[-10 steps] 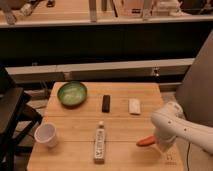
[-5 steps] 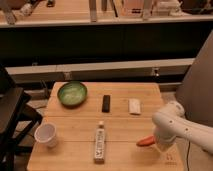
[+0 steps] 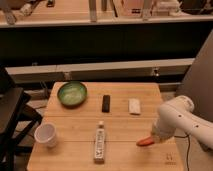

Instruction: Place the pepper in the ceramic bowl

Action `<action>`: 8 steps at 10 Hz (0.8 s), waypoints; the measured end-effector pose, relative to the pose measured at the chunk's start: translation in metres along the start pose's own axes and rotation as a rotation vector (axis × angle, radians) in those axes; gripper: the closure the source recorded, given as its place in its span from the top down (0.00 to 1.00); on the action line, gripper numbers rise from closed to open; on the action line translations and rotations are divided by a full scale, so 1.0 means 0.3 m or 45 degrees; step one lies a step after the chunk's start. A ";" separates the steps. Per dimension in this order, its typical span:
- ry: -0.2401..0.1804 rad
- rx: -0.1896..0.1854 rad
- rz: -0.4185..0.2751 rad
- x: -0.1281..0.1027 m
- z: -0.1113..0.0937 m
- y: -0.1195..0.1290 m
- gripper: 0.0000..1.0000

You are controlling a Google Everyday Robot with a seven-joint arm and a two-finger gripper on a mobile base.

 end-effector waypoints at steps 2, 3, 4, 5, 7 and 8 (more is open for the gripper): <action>-0.024 0.004 0.019 0.010 0.049 -0.033 0.80; -0.043 -0.004 0.036 0.019 0.095 -0.041 0.80; -0.056 -0.009 0.045 0.028 0.127 -0.049 0.80; -0.076 -0.022 0.057 0.038 0.158 -0.055 0.80; -0.127 -0.058 0.086 0.056 0.235 -0.055 0.80; -0.160 -0.074 0.088 0.061 0.284 -0.048 0.80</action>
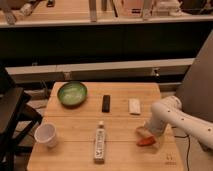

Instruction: Place the pepper in the ceramic bowl

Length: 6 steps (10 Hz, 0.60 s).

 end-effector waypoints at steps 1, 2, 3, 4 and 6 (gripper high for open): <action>0.010 0.005 -0.015 -0.001 0.032 0.012 0.80; 0.020 0.013 -0.008 -0.004 0.043 0.021 0.80; 0.028 0.018 -0.008 -0.005 0.040 0.019 0.80; 0.027 0.018 -0.007 -0.006 0.039 0.019 0.77; 0.026 0.018 -0.008 -0.008 0.038 0.019 0.58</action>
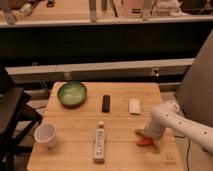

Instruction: Place the pepper in the ceramic bowl

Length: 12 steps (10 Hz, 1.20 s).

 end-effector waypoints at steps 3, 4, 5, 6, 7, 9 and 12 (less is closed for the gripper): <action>-0.001 0.006 -0.003 -0.005 -0.023 -0.015 0.27; 0.001 0.006 -0.001 -0.001 -0.033 -0.015 0.16; -0.003 -0.009 -0.001 -0.004 -0.032 0.007 0.06; -0.003 -0.010 0.000 -0.003 -0.037 0.012 0.03; -0.003 -0.009 0.001 -0.002 -0.042 0.013 0.02; -0.002 -0.008 0.000 -0.001 -0.044 0.011 0.02; 0.010 0.000 -0.024 0.021 -0.089 0.015 0.02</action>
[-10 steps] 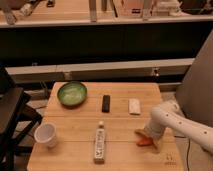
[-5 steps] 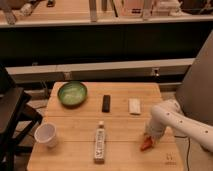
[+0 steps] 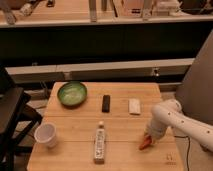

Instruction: Place the pepper in the ceramic bowl

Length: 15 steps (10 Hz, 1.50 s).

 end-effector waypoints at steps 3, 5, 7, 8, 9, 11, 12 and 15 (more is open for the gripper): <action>0.009 0.000 -0.019 0.004 -0.029 0.005 0.02; 0.021 0.011 -0.034 0.004 -0.058 -0.009 0.02; 0.032 0.012 -0.046 0.008 -0.091 -0.012 0.02; 0.037 0.012 -0.053 0.010 -0.106 -0.018 0.02; 0.041 0.011 -0.062 0.011 -0.115 -0.024 0.02; 0.063 0.011 -0.083 0.014 -0.151 -0.045 0.02; 0.071 0.012 -0.095 0.015 -0.167 -0.059 0.02; 0.095 0.004 -0.124 0.022 -0.211 -0.094 0.02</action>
